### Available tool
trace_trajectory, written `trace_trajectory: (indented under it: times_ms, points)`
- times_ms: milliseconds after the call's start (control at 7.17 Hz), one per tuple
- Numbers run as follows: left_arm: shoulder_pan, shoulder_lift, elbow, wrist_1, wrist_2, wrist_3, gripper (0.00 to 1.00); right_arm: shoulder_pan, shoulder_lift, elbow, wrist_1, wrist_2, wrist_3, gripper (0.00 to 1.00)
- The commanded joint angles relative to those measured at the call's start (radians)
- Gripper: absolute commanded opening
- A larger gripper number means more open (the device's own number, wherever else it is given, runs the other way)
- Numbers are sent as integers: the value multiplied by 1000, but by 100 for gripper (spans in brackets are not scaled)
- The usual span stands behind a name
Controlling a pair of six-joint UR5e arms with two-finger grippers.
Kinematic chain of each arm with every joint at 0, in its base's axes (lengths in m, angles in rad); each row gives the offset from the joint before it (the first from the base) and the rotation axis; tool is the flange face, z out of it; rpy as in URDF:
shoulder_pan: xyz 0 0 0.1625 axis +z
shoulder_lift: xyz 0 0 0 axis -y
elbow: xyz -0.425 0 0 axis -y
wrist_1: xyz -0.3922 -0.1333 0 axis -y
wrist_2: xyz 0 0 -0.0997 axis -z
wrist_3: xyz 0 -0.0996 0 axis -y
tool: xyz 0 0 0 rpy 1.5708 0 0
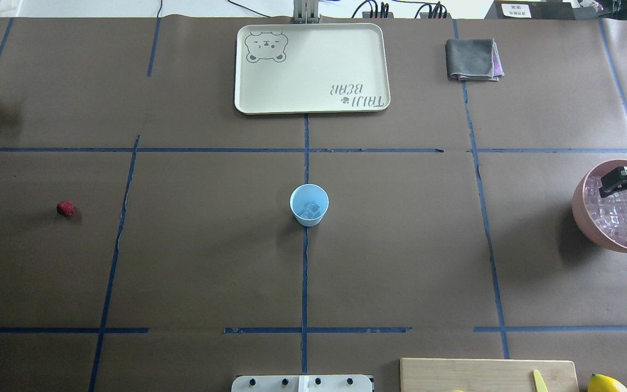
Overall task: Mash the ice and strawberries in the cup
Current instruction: 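Lower the right gripper into the bowl and grasp a third ice cube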
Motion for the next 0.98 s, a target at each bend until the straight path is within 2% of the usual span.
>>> trace_trajectory:
  times_ms: [0,139,279,558,697,837]
  points:
    - [1,-1,1,1,0,0,100,2,15,-15,0,-10,-2,77]
    - [1,-1,0,0,0,0,100,3,12,-14,0,-10,-2,77]
    - [1,-1,0,0,0,0,100,5,3,-11,0,-10,-2,69]
    - [1,-4,0,1,0,0,100,9,-13,-2,1,1,-12,11]
    - [1,-4,0,1,0,0,100,11,-19,3,1,-1,-12,0]
    - [1,-2,-8,1,0,0,100,26,-17,8,0,2,-12,0]
